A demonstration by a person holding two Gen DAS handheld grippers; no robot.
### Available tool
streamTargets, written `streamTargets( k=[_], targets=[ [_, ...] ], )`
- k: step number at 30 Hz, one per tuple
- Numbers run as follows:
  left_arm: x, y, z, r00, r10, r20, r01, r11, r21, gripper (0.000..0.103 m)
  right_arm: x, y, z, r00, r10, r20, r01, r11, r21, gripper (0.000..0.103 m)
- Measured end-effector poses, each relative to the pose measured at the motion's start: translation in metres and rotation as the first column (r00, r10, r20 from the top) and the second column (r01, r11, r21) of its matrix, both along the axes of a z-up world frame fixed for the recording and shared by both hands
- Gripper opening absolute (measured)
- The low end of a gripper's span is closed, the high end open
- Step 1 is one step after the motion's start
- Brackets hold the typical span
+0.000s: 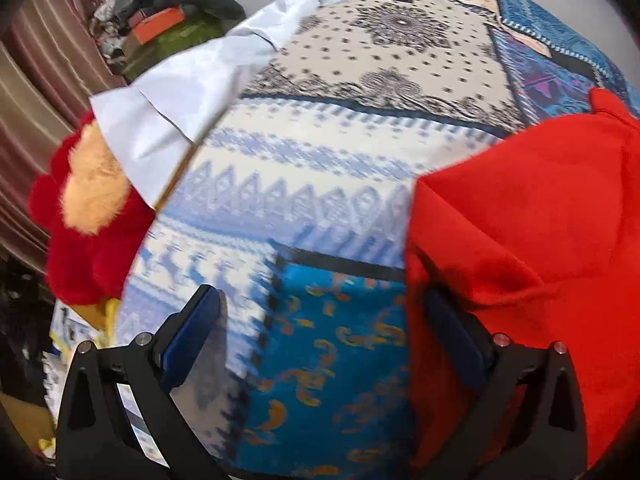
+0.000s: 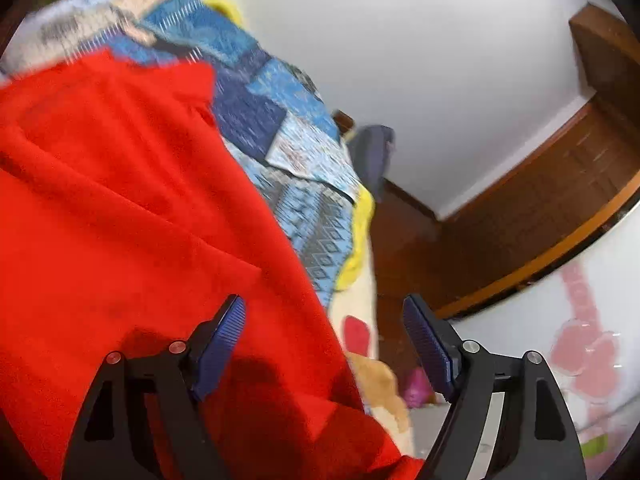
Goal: Fold large clothes
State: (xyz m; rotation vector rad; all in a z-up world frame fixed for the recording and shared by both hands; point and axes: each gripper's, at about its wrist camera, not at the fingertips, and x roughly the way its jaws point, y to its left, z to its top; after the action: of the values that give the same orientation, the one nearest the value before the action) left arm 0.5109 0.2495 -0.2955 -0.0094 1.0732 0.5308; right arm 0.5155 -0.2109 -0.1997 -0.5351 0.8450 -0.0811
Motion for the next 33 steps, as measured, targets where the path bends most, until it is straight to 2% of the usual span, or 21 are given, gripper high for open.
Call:
streamTargets(
  k=[3, 5, 8, 10, 13, 15, 17, 22, 26, 28, 31, 33],
  targets=[
    [0.004, 0.01, 0.006, 0.999, 0.021, -0.033, -0.018, 0.995, 0.096, 0.101, -0.013, 0.018, 0.025, 0.997, 0.082, 0.014, -0.083, 0.987, 0.141, 0.082],
    [0.002, 0.015, 0.012, 0.999, 0.017, -0.04, -0.013, 0.996, 0.083, 0.092, -0.016, 0.038, 0.032, 0.99, 0.139, 0.001, -0.136, 0.966, 0.219, 0.09],
    [-0.009, 0.012, 0.03, 0.998, -0.051, -0.021, 0.052, 0.997, 0.049, 0.09, -0.018, 0.071, 0.031, 0.975, 0.221, -0.031, -0.2, 0.926, 0.321, 0.091],
    [-0.02, 0.003, 0.045, 0.994, -0.108, 0.02, 0.108, 0.993, 0.039, 0.09, -0.013, 0.091, 0.021, 0.967, 0.248, -0.066, -0.205, 0.902, 0.38, 0.091],
    [-0.037, -0.022, 0.064, 0.973, -0.211, 0.091, 0.214, 0.977, -0.025, 0.09, -0.007, 0.115, -0.005, 0.949, 0.274, -0.157, -0.181, 0.879, 0.44, 0.091],
    [-0.046, -0.038, 0.069, 0.956, -0.268, 0.117, 0.278, 0.957, -0.083, 0.09, 0.0, 0.129, -0.03, 0.927, 0.279, -0.252, -0.148, 0.887, 0.437, 0.091],
    [-0.054, -0.057, 0.064, 0.944, -0.311, 0.107, 0.323, 0.939, -0.119, 0.09, 0.002, 0.133, -0.05, 0.911, 0.267, -0.315, -0.122, 0.903, 0.411, 0.091],
    [-0.068, -0.088, 0.028, 0.932, -0.36, 0.048, 0.363, 0.914, -0.18, 0.09, -0.017, 0.118, -0.054, 0.895, 0.295, -0.335, -0.137, 0.896, 0.423, 0.091],
    [-0.074, -0.098, 0.001, 0.936, -0.351, -0.039, 0.338, 0.923, -0.183, 0.09, -0.032, 0.099, -0.042, 0.89, 0.3, -0.342, -0.136, 0.892, 0.431, 0.091],
    [-0.082, -0.097, -0.002, 0.945, -0.324, -0.05, 0.308, 0.93, -0.2, 0.09, -0.038, 0.08, -0.028, 0.897, 0.299, -0.325, -0.127, 0.879, 0.459, 0.091],
    [-0.1, -0.097, 0.006, 0.95, -0.313, -0.019, 0.298, 0.922, -0.248, 0.09, -0.053, 0.049, -0.006, 0.917, 0.27, -0.293, -0.088, 0.855, 0.512, 0.091],
    [-0.108, -0.1, 0.016, 0.95, -0.313, -0.014, 0.299, 0.92, -0.254, 0.09, -0.061, 0.023, 0.01, 0.933, 0.234, -0.272, -0.049, 0.835, 0.548, 0.091]
  ],
)
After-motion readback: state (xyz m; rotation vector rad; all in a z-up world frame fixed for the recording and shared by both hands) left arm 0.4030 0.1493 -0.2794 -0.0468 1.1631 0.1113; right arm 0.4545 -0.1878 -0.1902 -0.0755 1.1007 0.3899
